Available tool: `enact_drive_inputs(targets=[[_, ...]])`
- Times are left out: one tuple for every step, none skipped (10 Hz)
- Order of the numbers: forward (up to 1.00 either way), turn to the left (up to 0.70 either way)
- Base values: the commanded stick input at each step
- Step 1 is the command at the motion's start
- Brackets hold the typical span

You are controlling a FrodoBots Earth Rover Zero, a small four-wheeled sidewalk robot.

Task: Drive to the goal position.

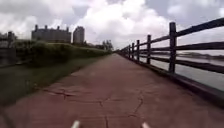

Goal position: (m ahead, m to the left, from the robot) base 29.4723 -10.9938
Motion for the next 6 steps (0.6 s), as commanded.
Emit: enact_drive_inputs(targets=[[0.85,0.11],[0.85,0.11],[0.85,-0.23],[0.85,-0.23],[0.85,-0.23],[0.85,-0.23]])
